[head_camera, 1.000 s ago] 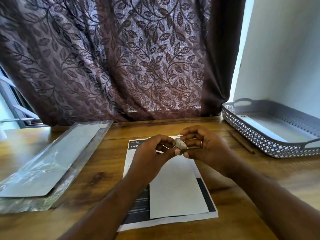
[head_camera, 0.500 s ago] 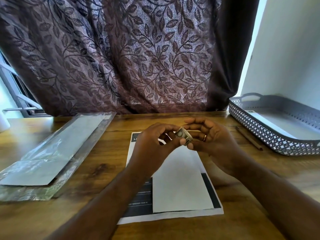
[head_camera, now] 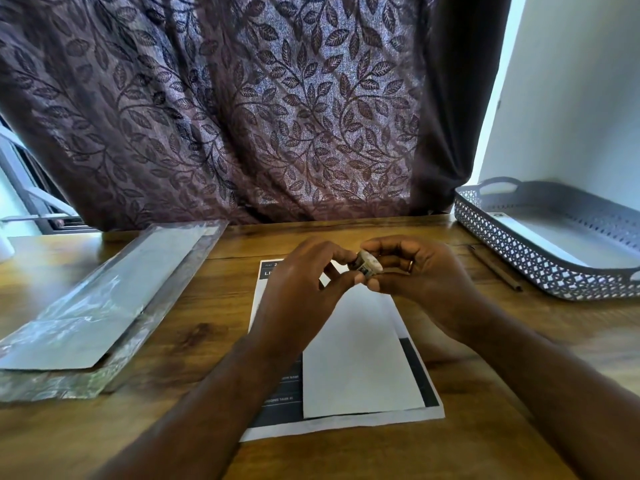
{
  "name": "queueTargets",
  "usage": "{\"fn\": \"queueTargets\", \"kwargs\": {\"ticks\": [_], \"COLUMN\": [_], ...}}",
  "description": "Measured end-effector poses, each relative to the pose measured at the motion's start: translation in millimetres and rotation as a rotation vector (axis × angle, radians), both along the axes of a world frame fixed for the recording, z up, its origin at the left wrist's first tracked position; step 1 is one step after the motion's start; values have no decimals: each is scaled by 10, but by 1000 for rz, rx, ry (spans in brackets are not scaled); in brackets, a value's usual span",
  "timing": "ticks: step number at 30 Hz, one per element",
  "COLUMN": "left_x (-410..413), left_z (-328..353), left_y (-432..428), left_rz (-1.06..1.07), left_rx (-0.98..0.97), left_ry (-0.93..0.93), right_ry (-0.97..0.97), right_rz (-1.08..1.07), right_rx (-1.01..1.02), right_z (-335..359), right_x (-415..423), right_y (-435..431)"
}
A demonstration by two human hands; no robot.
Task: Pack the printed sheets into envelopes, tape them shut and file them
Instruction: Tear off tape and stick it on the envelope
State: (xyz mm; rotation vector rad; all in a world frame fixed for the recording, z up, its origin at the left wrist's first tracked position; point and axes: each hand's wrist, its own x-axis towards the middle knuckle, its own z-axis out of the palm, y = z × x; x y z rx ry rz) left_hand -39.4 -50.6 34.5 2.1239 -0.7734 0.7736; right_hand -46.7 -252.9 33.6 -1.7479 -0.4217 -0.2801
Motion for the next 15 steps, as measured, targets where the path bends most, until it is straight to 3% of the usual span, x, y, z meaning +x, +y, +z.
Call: {"fn": "queueTargets", "kwargs": {"ticks": [6,12,15], "left_x": [53,61,51], "left_z": [-50,-45,-49], "left_y": [1,13,-13], "left_rz": [-14,4,-25], "left_rx": [-8,141,57], "left_ry": [-45,-160,-53], "right_ry": [-13,-30,-4], "right_rz": [-14,-28,-13], "right_rx": [-16,-43,-3], "right_z": [-17,-7,-6], "right_x": [12,-4,5], "right_y": [1,30,20]}}
